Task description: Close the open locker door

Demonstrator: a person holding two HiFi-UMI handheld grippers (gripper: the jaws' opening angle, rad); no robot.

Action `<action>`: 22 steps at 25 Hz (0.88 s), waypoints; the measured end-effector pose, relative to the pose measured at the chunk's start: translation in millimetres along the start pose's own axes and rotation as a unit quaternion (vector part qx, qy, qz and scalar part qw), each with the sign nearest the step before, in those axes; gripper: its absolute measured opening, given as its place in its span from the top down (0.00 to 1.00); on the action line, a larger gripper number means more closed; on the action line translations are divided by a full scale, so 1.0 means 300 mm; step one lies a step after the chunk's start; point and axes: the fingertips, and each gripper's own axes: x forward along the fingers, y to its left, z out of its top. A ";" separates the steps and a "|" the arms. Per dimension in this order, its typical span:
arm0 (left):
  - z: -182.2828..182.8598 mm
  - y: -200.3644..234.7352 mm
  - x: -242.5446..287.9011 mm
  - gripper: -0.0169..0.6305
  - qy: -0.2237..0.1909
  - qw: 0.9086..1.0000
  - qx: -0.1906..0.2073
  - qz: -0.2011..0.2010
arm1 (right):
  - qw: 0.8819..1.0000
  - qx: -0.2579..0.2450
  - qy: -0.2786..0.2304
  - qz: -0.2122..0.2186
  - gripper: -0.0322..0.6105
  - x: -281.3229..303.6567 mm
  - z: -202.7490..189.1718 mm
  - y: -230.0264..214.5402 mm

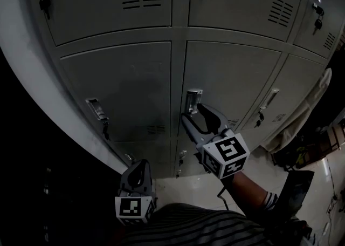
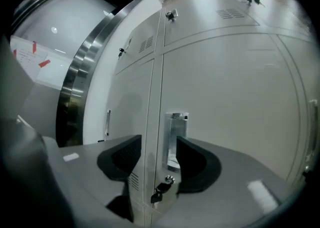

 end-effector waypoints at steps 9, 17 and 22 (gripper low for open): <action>0.009 -0.165 -0.108 0.97 -0.033 0.999 0.008 0.000 | 0.999 0.015 -0.015 -0.027 0.71 -0.438 -0.030 -0.014; -0.047 -0.436 -0.293 0.97 -0.028 1.000 0.006 -0.006 | 0.998 0.051 0.008 -0.032 0.86 -0.818 -0.143 0.023; -0.085 -0.575 -0.396 0.97 -0.033 0.999 0.007 -0.004 | 0.997 0.066 0.015 -0.044 0.95 -1.030 -0.217 0.049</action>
